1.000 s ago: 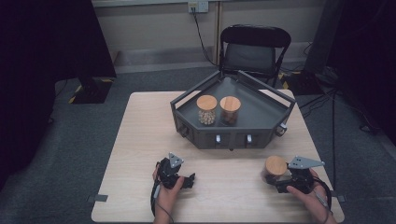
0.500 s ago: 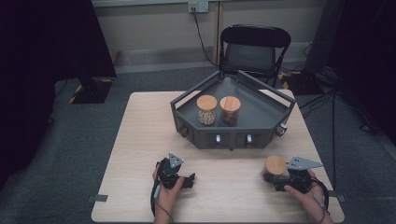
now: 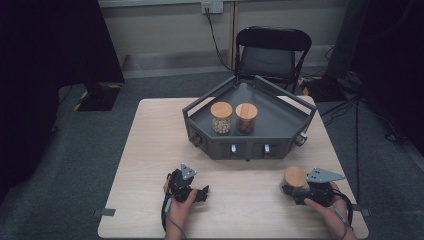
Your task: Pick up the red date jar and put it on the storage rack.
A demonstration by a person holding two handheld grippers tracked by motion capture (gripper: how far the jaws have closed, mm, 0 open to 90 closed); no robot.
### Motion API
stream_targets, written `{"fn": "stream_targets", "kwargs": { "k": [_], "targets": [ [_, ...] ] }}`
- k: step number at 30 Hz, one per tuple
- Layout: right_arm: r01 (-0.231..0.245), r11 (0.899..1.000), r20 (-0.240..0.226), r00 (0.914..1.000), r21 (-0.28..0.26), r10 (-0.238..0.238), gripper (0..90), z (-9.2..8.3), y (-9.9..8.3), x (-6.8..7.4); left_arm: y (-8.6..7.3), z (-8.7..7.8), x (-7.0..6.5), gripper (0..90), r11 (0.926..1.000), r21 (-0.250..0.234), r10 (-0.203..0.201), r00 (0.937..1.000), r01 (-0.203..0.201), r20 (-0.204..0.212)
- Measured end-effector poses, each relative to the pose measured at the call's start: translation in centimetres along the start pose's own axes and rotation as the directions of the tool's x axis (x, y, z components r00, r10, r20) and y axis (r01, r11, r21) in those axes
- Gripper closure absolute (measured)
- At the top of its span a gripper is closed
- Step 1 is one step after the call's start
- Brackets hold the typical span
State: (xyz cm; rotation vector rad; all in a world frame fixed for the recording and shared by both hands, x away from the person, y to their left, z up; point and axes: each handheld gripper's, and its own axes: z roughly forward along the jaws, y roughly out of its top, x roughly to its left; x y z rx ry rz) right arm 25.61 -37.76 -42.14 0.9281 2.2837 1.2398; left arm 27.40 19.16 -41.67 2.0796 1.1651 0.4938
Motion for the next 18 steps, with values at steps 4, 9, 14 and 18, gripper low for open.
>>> {"fn": "stream_targets", "kwargs": {
  "k": [4, 9, 14, 18],
  "targets": [
    [-0.005, 1.0, -0.004, 1.0, 0.002, 0.005, 25.9, -0.1, 0.0, -0.1, 0.0, 0.0, 0.0, 0.2, 1.0, 0.0, 0.0, 1.0, 0.0, 0.0],
    [-0.009, 1.0, -0.011, 0.9999, 0.003, 0.01, 25.9, -0.4, 0.3, -0.3, 0.0, 0.0, 0.0, 0.2, 1.0, 0.0, 0.0, 1.0, 0.0, 0.0],
    [0.003, 1.0, -0.021, 0.9998, 0.005, -0.003, 25.9, -0.8, 0.9, -0.5, 0.0, 0.0, 0.0, 0.2, 1.0, 0.0, 0.0, 1.0, 0.0, 0.0],
    [-0.008, 1.0, -0.027, 0.9996, 0.003, 0.008, 25.9, -1.0, 1.2, -0.9, 0.0, 0.0, 0.0, 0.2, 1.0, 0.0, 0.0, 1.0, 0.0, 0.0]
  ]
}}
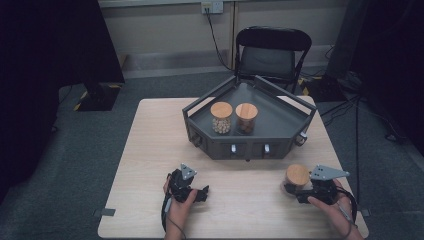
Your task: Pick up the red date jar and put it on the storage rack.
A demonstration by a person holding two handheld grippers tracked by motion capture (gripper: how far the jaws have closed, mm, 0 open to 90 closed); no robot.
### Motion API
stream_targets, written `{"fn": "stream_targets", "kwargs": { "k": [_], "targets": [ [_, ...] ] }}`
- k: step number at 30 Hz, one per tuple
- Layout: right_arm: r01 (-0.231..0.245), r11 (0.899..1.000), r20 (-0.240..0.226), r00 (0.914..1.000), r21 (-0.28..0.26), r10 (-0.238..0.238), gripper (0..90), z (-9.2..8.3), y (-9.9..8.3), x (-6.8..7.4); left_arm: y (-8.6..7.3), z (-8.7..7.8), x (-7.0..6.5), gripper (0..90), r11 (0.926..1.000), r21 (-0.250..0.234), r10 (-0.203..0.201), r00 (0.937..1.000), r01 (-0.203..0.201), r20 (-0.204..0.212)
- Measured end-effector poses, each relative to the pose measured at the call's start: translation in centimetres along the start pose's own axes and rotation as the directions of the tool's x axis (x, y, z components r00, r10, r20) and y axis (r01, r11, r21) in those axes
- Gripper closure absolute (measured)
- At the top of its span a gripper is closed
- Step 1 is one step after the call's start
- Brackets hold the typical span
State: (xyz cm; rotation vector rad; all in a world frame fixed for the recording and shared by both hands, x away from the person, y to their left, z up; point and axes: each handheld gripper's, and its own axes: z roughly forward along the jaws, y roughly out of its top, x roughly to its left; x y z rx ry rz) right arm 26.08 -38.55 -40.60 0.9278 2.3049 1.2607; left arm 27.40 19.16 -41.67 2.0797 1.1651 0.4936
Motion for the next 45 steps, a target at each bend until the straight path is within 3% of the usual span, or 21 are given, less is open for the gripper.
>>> {"fn": "stream_targets", "kwargs": {
  "k": [45],
  "targets": [
    [0.03, 0.999, -0.057, 0.998, 0.024, -0.029, 25.9, -2.2, 4.9, -1.9, 0.0, 0.0, 0.0, 0.2, 1.0, 0.0, 0.0, 1.0, 0.0, 0.0]
  ]
}}
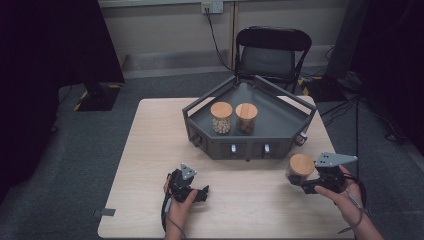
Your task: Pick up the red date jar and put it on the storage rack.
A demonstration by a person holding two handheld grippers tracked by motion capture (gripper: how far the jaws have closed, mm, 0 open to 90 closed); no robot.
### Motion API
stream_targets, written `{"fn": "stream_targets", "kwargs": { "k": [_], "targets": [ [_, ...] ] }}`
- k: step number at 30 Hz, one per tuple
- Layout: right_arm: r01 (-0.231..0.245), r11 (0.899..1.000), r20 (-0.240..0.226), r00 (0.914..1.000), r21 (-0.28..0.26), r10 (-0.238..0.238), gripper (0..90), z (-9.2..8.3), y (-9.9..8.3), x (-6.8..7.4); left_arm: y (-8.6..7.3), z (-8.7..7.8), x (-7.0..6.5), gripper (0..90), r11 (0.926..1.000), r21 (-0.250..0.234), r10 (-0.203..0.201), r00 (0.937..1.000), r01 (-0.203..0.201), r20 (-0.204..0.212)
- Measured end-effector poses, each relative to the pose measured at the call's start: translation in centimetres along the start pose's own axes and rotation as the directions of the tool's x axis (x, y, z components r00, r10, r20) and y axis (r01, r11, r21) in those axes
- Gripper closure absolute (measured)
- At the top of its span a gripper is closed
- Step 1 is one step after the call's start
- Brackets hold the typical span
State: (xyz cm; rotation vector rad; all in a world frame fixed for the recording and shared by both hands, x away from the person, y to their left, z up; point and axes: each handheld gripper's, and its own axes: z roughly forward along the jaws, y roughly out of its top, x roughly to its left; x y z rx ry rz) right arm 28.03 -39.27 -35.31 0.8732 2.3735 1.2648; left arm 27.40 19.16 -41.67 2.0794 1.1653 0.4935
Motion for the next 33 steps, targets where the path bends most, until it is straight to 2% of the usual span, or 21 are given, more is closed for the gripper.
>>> {"fn": "stream_targets", "kwargs": {
  "k": [17, 23, 33],
  "targets": [
    [-0.004, 1.0, -0.039, 0.9992, 0.016, 0.005, 25.9, -1.1, 3.4, -1.1, 0.0, 0.0, 0.0, 0.2, 1.0, 0.0, 0.0, 1.0, 0.0, 0.0],
    [-0.009, 1.0, -0.068, 0.9976, 0.013, 0.01, 25.9, -1.5, 4.7, -1.7, 0.0, 0.0, 0.0, 0.2, 1.0, 0.0, -0.001, 1.0, 0.001, 0.0],
    [0.019, 0.999, -0.047, 0.9987, 0.036, -0.017, 25.9, -1.8, 7.1, -1.7, 0.0, 0.0, 0.0, 0.2, 1.0, 0.0, 0.0, 1.0, 0.0, 0.0]
  ]
}}
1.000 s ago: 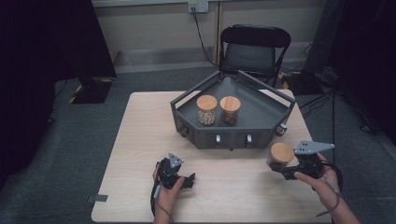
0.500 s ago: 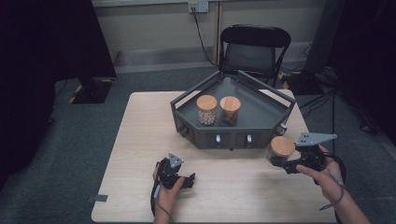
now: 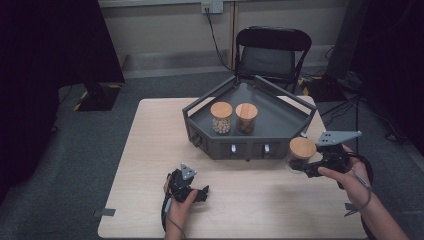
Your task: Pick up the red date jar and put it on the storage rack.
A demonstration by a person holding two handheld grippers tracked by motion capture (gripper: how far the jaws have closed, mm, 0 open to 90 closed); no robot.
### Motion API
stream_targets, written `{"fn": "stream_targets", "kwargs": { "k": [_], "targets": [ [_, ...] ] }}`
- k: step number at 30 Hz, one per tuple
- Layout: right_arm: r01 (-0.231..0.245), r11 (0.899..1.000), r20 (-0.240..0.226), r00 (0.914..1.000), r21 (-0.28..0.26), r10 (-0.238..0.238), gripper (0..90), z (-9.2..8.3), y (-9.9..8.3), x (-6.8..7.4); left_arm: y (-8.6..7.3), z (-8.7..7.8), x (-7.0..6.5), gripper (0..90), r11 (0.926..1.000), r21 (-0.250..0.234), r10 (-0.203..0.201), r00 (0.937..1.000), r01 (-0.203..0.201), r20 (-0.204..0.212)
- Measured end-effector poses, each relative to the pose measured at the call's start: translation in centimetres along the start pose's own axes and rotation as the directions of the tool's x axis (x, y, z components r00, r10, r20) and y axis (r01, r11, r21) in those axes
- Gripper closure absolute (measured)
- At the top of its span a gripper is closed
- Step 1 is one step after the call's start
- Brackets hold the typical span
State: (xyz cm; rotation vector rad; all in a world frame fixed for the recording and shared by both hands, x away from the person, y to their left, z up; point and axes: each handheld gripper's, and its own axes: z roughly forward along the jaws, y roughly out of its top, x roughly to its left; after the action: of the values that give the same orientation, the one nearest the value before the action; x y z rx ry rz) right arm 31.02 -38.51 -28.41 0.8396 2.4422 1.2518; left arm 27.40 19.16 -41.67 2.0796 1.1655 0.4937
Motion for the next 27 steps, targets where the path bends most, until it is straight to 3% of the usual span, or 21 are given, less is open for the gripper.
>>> {"fn": "stream_targets", "kwargs": {
  "k": [27],
  "targets": [
    [-0.003, 1.0, 0.036, 0.9993, -0.009, 0.003, 25.9, 0.9, 4.4, -0.8, 0.0, 0.0, 0.0, 0.2, 1.0, 0.0, 0.0, 1.0, 0.0, 0.0]
  ]
}}
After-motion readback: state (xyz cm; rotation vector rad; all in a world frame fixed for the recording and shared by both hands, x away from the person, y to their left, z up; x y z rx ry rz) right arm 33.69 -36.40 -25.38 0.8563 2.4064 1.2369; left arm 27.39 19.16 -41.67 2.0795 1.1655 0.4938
